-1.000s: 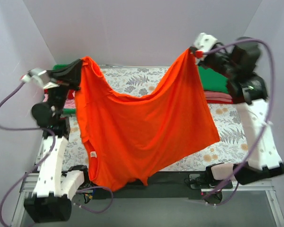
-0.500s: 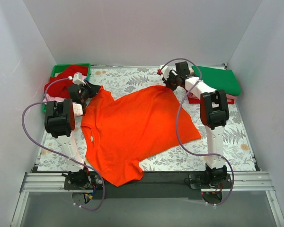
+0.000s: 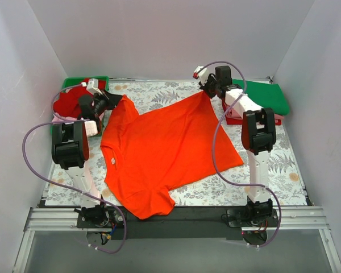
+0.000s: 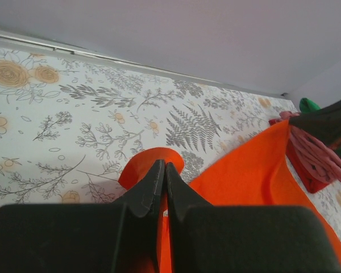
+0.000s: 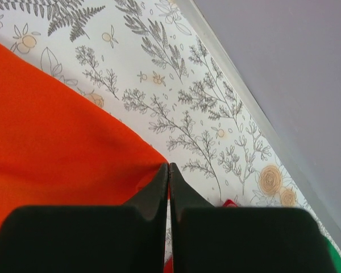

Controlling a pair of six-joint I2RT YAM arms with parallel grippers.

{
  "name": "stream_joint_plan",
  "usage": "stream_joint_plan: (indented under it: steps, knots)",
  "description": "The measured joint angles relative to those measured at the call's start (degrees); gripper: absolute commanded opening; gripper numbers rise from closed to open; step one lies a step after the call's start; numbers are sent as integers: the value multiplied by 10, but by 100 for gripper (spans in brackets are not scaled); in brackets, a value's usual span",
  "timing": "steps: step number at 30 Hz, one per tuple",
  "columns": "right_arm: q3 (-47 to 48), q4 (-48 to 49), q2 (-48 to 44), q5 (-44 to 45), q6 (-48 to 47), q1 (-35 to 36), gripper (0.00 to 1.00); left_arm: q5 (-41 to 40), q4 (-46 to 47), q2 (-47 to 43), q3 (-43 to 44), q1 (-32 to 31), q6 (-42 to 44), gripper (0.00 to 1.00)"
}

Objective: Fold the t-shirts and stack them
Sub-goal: Flatten the tshirt out, then fold the tshirt

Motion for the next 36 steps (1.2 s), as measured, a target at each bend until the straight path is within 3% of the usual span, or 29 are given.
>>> stream_joint_plan:
  steps: [17,28,36]
  knots:
    - [-148,17,-116,-140,1,-35,1,53,-24,-200,-130,1,30,0]
    - [-186,24,-145,-187,0,-50,1,46,-88,-214,-141,1,78,0]
    - [-202,24,-151,-197,-8,-54,1,47,-100,-159,-120,1,88,0]
